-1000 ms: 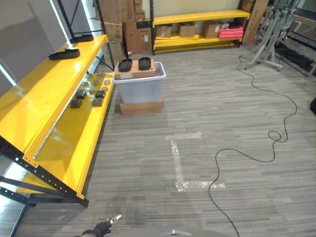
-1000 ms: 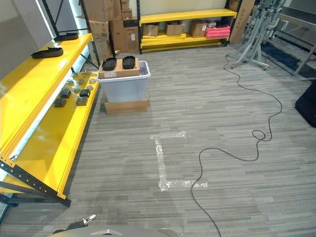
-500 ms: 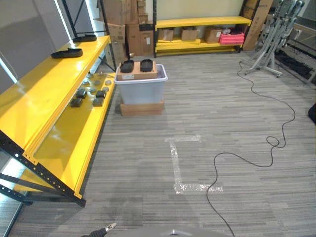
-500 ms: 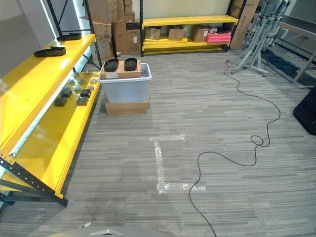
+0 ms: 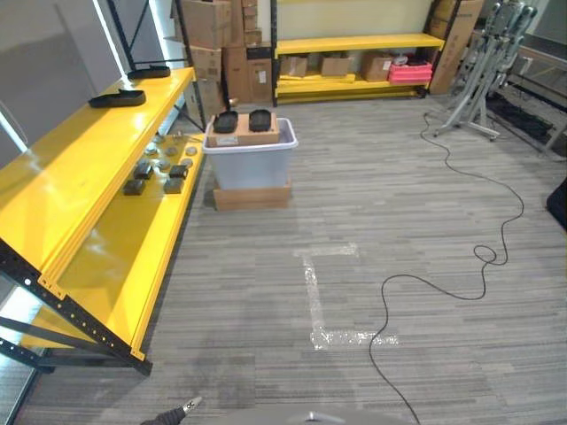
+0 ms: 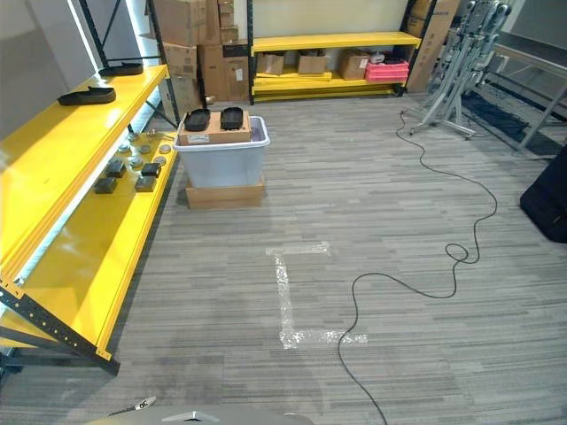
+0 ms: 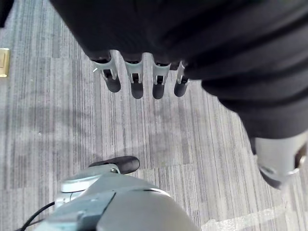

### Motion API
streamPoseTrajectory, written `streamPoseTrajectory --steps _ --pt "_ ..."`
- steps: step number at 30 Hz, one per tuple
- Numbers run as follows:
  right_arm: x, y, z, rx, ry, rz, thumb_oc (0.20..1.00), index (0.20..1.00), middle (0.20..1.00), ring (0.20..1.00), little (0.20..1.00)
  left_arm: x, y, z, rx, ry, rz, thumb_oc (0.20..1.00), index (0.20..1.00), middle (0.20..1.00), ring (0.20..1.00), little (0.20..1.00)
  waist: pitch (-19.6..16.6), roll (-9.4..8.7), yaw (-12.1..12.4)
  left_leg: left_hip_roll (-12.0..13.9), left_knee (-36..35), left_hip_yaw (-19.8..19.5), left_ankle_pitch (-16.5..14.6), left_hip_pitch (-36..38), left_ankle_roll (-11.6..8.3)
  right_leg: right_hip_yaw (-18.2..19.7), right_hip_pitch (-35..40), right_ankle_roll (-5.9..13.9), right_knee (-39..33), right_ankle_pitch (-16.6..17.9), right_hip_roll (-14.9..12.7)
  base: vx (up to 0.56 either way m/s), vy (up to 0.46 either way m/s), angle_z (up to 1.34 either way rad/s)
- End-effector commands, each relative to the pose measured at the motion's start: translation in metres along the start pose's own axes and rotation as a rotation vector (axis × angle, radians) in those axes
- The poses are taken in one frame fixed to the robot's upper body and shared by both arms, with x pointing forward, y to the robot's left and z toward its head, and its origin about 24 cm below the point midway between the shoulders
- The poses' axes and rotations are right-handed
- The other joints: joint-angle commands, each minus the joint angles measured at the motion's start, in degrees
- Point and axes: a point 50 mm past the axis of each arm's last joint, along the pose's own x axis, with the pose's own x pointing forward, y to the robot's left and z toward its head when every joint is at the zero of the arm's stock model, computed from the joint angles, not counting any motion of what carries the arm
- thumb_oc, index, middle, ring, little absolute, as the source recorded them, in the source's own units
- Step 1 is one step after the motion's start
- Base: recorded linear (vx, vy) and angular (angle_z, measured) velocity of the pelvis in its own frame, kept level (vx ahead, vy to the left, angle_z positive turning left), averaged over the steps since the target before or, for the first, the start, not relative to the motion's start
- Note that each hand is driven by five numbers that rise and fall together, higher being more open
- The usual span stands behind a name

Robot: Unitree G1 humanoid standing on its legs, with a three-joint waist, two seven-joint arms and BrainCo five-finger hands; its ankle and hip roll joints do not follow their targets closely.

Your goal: Move parts from the plastic box to the shelf.

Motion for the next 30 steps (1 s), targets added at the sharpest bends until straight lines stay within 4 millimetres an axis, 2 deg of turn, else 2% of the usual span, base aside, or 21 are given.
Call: streamPoseTrajectory --steps 1,5,6,9,10,11,12,13,14,15,16,17,19,21,25,26,27,29,30 --pt "0.001 -0.002 0.005 0.125 -0.053 0.036 1.0 1.0 1.0 1.0 1.0 0.001 0.002 0.025 -0.088 -0.094 -0.019 1.0 1.0 1.0 1.0 1.0 0.52 -1.33 -0.79 -1.54 -3.49 2.97 -0.23 -1.13 1.04 -0.1 6.68 6.9 -14.2 9.45 -3.0 0.03 0.166 -0.07" --pt "-0.001 -0.002 0.015 0.186 -0.127 0.068 1.0 1.0 1.0 1.0 1.0 0.0 0.005 0.033 -0.148 -0.129 -0.053 1.0 1.0 1.0 1.0 1.0 3.0 -0.6 -2.47 -2.65 -1.54 4.03 -1.5 -2.33 4.02 1.45 1.14 7.65 -2.51 8.87 -4.45 0.0 0.176 -0.24" --pt "-0.002 0.0 0.025 0.215 -0.161 0.086 1.0 1.0 1.0 1.0 1.0 0.0 0.006 0.041 -0.16 -0.153 -0.068 1.0 1.0 1.0 1.0 1.0 4.71 -0.11 -2.98 -2.98 -0.37 4.7 -2.0 -3.36 5.48 1.69 -3.82 8.31 5.83 10.24 -5.2 -0.06 0.187 -0.37" --pt "-0.003 0.0 0.035 0.23 -0.201 0.096 1.0 1.0 1.0 1.0 1.0 0.0 0.005 0.048 -0.169 -0.168 -0.086 1.0 1.0 1.0 1.0 1.0 7.0 1.01 -3.31 -2.99 1.61 5.59 -3.29 -4.24 6.89 1.22 -11.21 8.37 18.81 14.59 -6.42 -0.03 0.158 -0.38" --pt "-0.004 0.0 0.038 0.228 -0.215 0.1 1.0 1.0 1.0 1.0 1.0 0.0 0.005 0.048 -0.181 -0.168 -0.09 1.0 1.0 1.0 1.0 1.0 7.62 1.18 -3.36 -3.02 2.0 5.85 -3.62 -4.24 7.1 0.89 -12.88 8.45 20.88 15.29 -7.19 0.08 0.098 -0.17" --pt "-0.004 0.0 0.039 0.229 -0.224 0.107 1.0 1.0 1.0 1.0 1.0 0.0 0.005 0.047 -0.187 -0.164 -0.09 1.0 1.0 1.0 1.0 1.0 7.95 1.1 -3.49 -3.47 1.98 5.4 -4.7 -3.44 6.97 0.99 -13.64 9.55 21.13 15.46 -7.8 0.12 0.024 -0.21" --pt "-0.005 0.0 0.04 0.231 -0.233 0.114 1.0 1.0 1.0 1.0 1.0 -0.001 0.006 0.046 -0.188 -0.163 -0.09 1.0 1.0 1.0 1.0 1.0 8.21 0.85 -3.59 -3.77 2.16 5.45 -5.2 -3.17 6.85 0.58 -14.43 10.07 19.5 16.87 -8.28 0.15 -0.069 -0.22" --pt "-0.005 0.002 0.04 0.233 -0.243 0.124 1.0 1.0 1.0 1.0 1.0 -0.001 0.007 0.044 -0.185 -0.162 -0.099 1.0 1.0 1.0 1.0 1.0 8.63 0.25 -3.81 -4.01 2.68 5.83 -5.16 -3.13 6.73 -0.23 -14.53 9.87 15.06 19.28 -8.54 0.16 -0.156 -0.18" --pt "-0.005 0.003 0.04 0.238 -0.246 0.132 1.0 1.0 1.0 1.0 1.0 -0.001 0.008 0.042 -0.181 -0.161 -0.102 1.0 1.0 1.0 1.0 1.0 8.76 -0.45 -4.02 -4.4 3.05 5.54 -5.83 -2.64 6.42 -0.35 -13.8 10.28 10.58 20.23 -8.59 0.33 -0.284 -0.09" --pt "-0.005 0.006 0.039 0.243 -0.248 0.145 1.0 1.0 1.0 1.0 1.0 -0.001 0.009 0.038 -0.173 -0.155 -0.099 1.0 1.0 1.0 1.0 1.0 8.56 -2.29 -4.53 -5.66 3.91 4.71 -7.43 -1.95 5.87 0.02 -12.91 11.37 0.93 22.83 -8.97 0.36 -0.256 -0.06" --pt "-0.006 0.006 0.038 0.242 -0.248 0.147 1.0 1.0 1.0 1.0 1.0 -0.001 0.009 0.037 -0.173 -0.153 -0.1 1.0 1.0 1.0 1.0 1.0 8.6 -2.55 -4.65 -5.82 4.03 4.51 -7.8 -1.65 5.77 0.06 -12.56 11.57 -0.9 23.33 -8.99 0.55 -0.368 0.06" --pt "-0.005 0.008 0.034 0.253 -0.236 0.151 1.0 1.0 1.0 1.0 1.0 -0.001 0.009 0.034 -0.155 -0.15 -0.106 1.0 1.0 1.0 1.0 1.0 8.64 -3.62 -5.2 -6.42 4.56 3.41 -9.74 -0.03 5.58 0.49 -12.26 12.14 -10.13 25.26 -9.93 0.51 -0.319 0.06" --pt "-0.005 0.011 0.028 0.266 -0.22 0.156 1.0 1.0 1.0 1.0 1.0 -0.001 0.008 0.031 -0.135 -0.146 -0.114 1.0 1.0 1.0 1.0 1.0 8.7 -3.94 -5.48 -6.04 5.14 2.74 -11.2 1.48 5.36 0.37 -12.28 12.63 -15.6 26.44 -10.71 0.53 -0.329 0.17" --pt "-0.005 0.012 0.021 0.27 -0.203 0.158 1.0 1.0 1.0 1.0 1.0 -0.001 0.009 0.029 -0.12 -0.148 -0.119 1.0 1.0 1.0 1.0 1.0 8.73 -4.26 -5.66 -5.55 6.68 2.49 -12.59 2.07 5.23 0.49 -12.05 12.83 -17.1 26.64 -11.31 0.43 -0.277 0.11" --pt "-0.004 0.012 0.013 0.246 -0.161 0.147 1.0 1.0 1.0 1.0 1.0 -0.001 0.008 0.029 -0.118 -0.15 -0.109 1.0 1.0 1.0 1.0 1.0 7.86 -4.94 -5.82 -3.07 10.83 3.7 -13.79 1.81 4.52 -0.02 -9.05 11.42 -15.08 21.39 -10.77 0.45 -0.321 0.3" --pt "-0.003 0.011 0.012 0.23 -0.156 0.141 1.0 1.0 1.0 1.0 1.0 -0.001 0.008 0.028 -0.123 -0.147 -0.107 1.0 1.0 1.0 1.0 1.0 7.57 -4.79 -6.04 -2.18 11.23 4.07 -13.87 2.02 4.15 0.16 -8.38 10.96 -14.45 20.12 -9.94 0.4 -0.271 0.31" --pt "-0.003 0.009 0.013 0.199 -0.152 0.128 1.0 1.0 1.0 1.0 1.0 -0.001 0.007 0.028 -0.135 -0.15 -0.106 1.0 1.0 1.0 1.0 1.0 6.95 -4.67 -6.11 -0.6 11.52 4.37 -13.96 3.48 3.28 0.14 -7.5 9.7 -12.64 18.35 -8.76 0.44 -0.308 0.2" --pt "-0.002 0.006 0.013 0.162 -0.147 0.117 1.0 1.0 1.0 1.0 1.0 -0.001 0.006 0.026 -0.152 -0.152 -0.098 1.0 1.0 1.0 1.0 1.0 5.93 -4.66 -6.24 2.0 13.97 5.43 -11.98 4.0 1.61 -0.12 -5.97 7.57 -11.91 16.62 -6.58 0.43 -0.335 0.15" --pt "-0.001 0.002 0.013 0.11 -0.141 0.111 1.0 1.0 1.0 1.0 1.0 -0.001 0.006 0.025 -0.178 -0.159 -0.074 1.0 1.0 1.0 1.0 1.0 5.11 -4.57 -6.4 4.97 18.53 6.76 -9.08 3.61 -0.15 -0.69 -4.81 5.58 -12.19 15.45 -4.63 0.36 -0.335 0.11"
